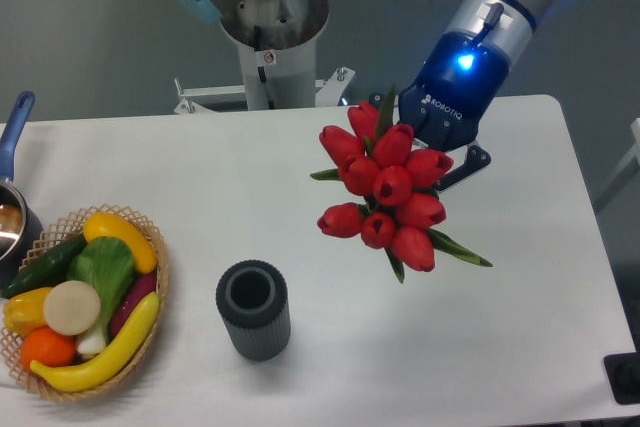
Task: Insert the flowers into the vase
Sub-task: 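Carry the red tulip bunch with the gripper toward the grey vase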
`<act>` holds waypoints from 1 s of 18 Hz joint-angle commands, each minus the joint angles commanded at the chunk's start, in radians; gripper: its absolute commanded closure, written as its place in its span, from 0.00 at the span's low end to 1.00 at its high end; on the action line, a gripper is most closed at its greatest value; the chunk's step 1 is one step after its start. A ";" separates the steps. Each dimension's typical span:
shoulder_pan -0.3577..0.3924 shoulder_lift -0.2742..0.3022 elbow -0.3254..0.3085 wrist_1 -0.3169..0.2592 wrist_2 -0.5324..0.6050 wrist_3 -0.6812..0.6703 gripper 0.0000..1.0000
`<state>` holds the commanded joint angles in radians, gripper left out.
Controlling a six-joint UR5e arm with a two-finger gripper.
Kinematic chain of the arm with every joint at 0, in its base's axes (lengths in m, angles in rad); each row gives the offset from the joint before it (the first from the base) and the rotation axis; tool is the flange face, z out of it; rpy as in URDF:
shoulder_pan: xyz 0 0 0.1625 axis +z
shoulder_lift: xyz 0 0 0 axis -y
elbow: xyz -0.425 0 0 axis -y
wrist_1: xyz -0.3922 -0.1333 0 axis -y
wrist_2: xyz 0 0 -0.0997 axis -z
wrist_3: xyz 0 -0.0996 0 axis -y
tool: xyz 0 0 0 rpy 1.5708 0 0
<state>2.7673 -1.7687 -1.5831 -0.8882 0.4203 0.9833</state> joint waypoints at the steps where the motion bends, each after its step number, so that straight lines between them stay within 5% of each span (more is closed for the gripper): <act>1: -0.005 0.000 -0.006 0.003 0.002 0.002 0.72; 18: -0.048 -0.015 -0.002 0.020 -0.006 -0.015 0.72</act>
<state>2.7198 -1.7840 -1.5846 -0.8682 0.4142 0.9679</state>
